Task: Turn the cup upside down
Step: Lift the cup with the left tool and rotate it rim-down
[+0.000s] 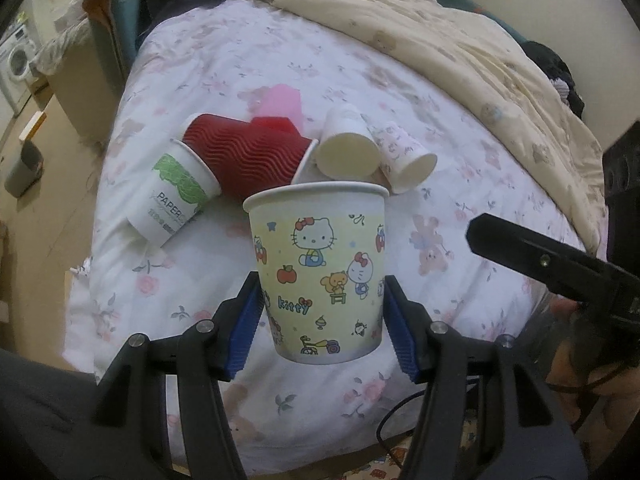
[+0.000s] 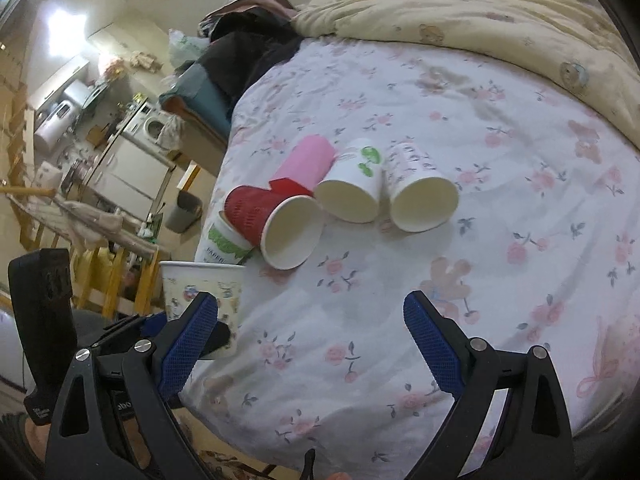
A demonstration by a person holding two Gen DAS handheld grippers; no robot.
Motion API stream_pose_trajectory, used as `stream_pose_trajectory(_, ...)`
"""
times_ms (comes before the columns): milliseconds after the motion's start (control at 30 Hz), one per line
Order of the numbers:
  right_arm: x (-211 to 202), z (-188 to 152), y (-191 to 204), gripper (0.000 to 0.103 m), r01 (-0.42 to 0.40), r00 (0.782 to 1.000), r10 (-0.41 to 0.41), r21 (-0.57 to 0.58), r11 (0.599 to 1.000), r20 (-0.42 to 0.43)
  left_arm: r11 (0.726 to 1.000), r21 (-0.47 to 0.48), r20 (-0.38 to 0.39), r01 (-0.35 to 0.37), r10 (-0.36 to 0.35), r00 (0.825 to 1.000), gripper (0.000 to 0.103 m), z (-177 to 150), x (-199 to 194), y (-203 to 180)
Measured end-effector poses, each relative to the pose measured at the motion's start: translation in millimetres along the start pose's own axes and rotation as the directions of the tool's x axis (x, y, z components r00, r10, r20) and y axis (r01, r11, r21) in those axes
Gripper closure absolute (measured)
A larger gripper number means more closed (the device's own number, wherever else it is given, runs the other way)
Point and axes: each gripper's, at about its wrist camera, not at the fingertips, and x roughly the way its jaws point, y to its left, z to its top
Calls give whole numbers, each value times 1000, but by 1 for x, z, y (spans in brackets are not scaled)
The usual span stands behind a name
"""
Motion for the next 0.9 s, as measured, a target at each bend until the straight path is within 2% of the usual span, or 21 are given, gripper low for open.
stream_pose_trajectory(133, 4, -3, 9, 6, -44, 999, 44, -25, 999, -17, 997, 72, -31, 22, -19, 999, 48, -8, 7, -19)
stream_pose_trajectory(333, 11, -5, 10, 6, -30, 999, 29, -23, 999, -37, 991, 124, -23, 54, -52, 998, 48, -13, 2, -33)
stream_pose_trajectory(433, 11, -4, 4, 6, -24, 999, 24, 0, 1000, -37, 991, 110, -26, 77, -74, 997, 48, -13, 1, -30)
stream_pose_trajectory(533, 15, -4, -2, 6, 22, 998, -21, 21, 1000, -51, 991, 117, -19, 72, -70, 997, 49, -13, 0, -31)
stream_pose_trajectory(900, 27, -10, -25, 6, 29, 992, -15, 117, 993, -124, 992, 110, 14, 62, -64, 998, 49, -10, -6, -28)
